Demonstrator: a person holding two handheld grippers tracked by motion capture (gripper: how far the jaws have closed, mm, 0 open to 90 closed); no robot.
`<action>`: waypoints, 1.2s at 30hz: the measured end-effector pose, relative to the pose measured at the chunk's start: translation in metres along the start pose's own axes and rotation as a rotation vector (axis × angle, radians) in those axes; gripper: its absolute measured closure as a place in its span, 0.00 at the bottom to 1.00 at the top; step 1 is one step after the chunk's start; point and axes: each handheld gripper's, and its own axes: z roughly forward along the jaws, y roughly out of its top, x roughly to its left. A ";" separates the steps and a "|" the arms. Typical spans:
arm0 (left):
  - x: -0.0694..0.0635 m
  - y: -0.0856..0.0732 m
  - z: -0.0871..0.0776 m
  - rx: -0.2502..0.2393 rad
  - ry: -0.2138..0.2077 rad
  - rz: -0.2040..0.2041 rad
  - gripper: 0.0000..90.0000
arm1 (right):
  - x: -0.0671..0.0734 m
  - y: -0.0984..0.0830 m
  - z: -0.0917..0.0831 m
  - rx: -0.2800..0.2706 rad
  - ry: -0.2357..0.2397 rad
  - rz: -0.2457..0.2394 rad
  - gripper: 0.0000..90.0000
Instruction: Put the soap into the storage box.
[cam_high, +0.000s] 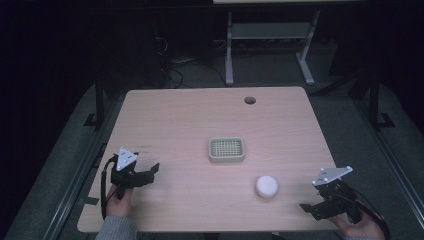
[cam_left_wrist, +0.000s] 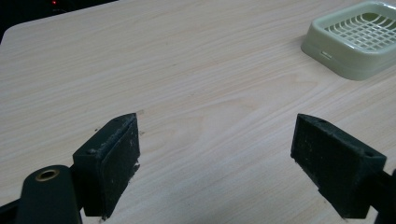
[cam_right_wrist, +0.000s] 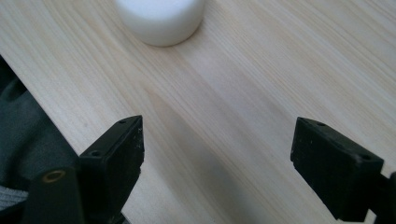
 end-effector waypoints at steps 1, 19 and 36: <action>0.000 0.000 0.000 0.000 0.000 0.000 0.17 | 0.000 0.000 0.000 0.000 0.000 0.000 0.19; 0.000 0.000 0.000 0.000 0.003 0.002 0.17 | 0.003 0.033 0.003 0.058 0.044 -0.079 0.18; 0.001 0.000 0.000 -0.004 0.004 0.001 0.17 | 0.007 0.064 0.010 0.108 0.076 -0.151 0.17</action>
